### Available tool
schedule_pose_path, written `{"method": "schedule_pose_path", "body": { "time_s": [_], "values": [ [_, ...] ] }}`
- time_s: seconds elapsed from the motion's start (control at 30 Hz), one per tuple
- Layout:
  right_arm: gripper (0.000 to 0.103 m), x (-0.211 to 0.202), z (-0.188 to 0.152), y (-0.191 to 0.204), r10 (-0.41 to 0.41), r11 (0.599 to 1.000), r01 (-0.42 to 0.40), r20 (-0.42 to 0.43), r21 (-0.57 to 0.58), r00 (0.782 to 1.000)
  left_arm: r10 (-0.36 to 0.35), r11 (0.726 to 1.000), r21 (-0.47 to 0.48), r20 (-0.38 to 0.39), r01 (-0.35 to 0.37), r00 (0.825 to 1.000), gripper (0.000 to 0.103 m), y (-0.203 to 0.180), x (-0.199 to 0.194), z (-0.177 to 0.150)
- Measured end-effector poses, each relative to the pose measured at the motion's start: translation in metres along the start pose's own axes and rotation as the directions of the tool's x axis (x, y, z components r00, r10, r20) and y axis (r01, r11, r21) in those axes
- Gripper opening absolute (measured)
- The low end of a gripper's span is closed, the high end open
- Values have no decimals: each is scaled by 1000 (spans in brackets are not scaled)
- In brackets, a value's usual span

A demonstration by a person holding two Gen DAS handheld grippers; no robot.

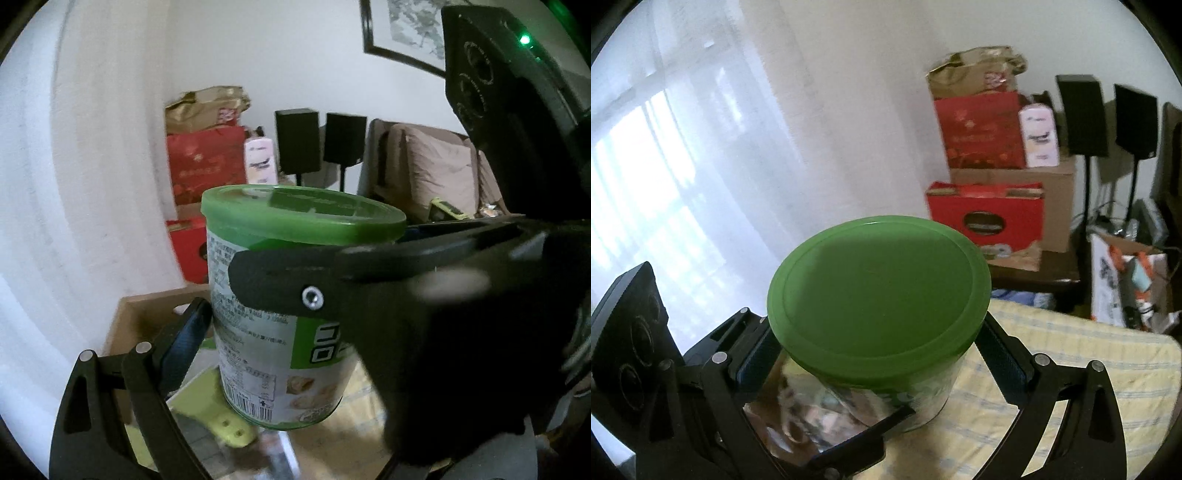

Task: Organize objects
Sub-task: 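Carry the canister with the right tool over the cardboard box, then lower the canister into the box and open the right tool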

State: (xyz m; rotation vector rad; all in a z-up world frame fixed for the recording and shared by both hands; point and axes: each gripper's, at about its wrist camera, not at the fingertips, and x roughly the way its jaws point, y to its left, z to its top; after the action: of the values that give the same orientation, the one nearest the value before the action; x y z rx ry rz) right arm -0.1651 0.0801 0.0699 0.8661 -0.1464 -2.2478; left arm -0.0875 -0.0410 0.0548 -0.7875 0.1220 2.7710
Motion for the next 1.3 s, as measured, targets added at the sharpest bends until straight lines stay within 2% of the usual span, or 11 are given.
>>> {"method": "schedule_pose_path", "body": {
  "time_s": [0.2, 0.33, 0.53, 0.67, 0.9, 1.1, 1.3],
  "values": [
    [100, 40, 1, 21, 114, 991, -109, -66, 72, 991, 38, 999, -7, -63, -39, 997, 87, 40, -17, -17],
    [100, 72, 2, 34, 161, 983, -149, -103, 109, 982, 59, 997, -37, -83, -62, 995, 87, 65, -19, -28],
    [100, 103, 3, 42, 187, 975, -163, -167, 148, 968, 59, 995, -66, -141, -69, 988, 87, 91, -13, -39],
    [100, 124, 5, 36, 220, 960, -174, -208, 220, 953, 58, 993, -90, -162, -73, 985, 87, 105, -7, -44],
    [100, 151, 20, 22, 241, 932, -171, -192, 320, 951, 61, 991, -104, -179, -80, 982, 87, 132, 13, -32],
    [100, 185, 27, -15, 296, 849, -186, -152, 495, 943, 81, 992, -79, -247, -103, 966, 89, 152, 46, -27],
    [101, 214, 15, -51, 326, 760, -166, -149, 628, 933, 81, 993, -56, -329, -105, 941, 89, 160, 74, -36]
  ]
}}
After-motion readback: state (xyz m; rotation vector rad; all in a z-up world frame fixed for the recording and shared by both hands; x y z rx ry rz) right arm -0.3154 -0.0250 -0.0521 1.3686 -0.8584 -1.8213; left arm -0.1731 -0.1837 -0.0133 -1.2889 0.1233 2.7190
